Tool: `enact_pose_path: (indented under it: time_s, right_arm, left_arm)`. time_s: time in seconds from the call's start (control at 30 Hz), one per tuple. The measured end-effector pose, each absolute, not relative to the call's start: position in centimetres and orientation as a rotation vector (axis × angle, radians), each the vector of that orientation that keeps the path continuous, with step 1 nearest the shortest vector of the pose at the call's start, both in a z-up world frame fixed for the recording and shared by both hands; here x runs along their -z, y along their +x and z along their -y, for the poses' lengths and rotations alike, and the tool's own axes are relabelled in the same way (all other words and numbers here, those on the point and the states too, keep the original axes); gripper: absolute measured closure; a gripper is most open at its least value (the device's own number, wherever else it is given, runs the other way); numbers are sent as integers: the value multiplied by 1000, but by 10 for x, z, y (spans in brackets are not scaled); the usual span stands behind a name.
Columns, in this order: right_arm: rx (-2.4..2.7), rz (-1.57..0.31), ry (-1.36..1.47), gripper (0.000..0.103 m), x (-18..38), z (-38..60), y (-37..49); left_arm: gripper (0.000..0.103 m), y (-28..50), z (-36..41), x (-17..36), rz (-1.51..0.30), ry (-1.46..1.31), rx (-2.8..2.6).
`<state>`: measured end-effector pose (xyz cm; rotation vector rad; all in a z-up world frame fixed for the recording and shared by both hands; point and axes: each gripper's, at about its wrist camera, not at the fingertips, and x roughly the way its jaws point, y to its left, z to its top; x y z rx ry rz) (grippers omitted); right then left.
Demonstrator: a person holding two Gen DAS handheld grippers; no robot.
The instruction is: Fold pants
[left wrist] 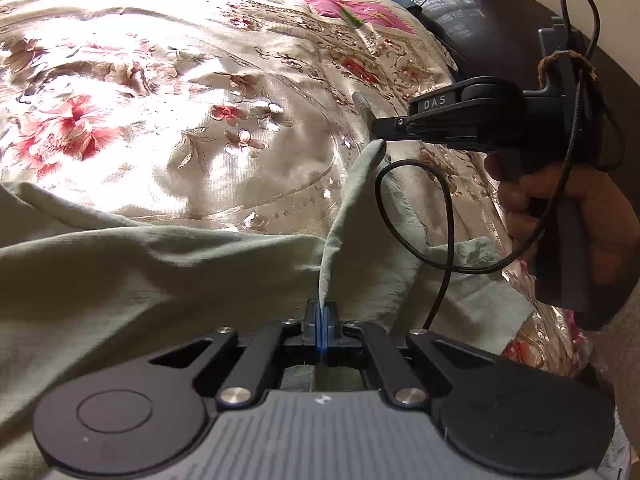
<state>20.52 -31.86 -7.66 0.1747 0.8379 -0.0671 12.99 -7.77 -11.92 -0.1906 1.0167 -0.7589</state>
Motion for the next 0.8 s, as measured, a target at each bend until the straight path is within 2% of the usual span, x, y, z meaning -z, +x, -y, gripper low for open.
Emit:
enact_pose_path:
  time_s: [0.33,0.6,0.8]
  right_arm:
    - [96,-744,283,102,49,370,112]
    - [163,-763,391,101,80,407,33]
    - [196,-800,475,101,112,422,4]
  left_arm:
    - [87,95,106,96,-952,-40,840]
    - [87,63,136,107,-989,79,893]
    - [87,50,148,121,-1029,139,892]
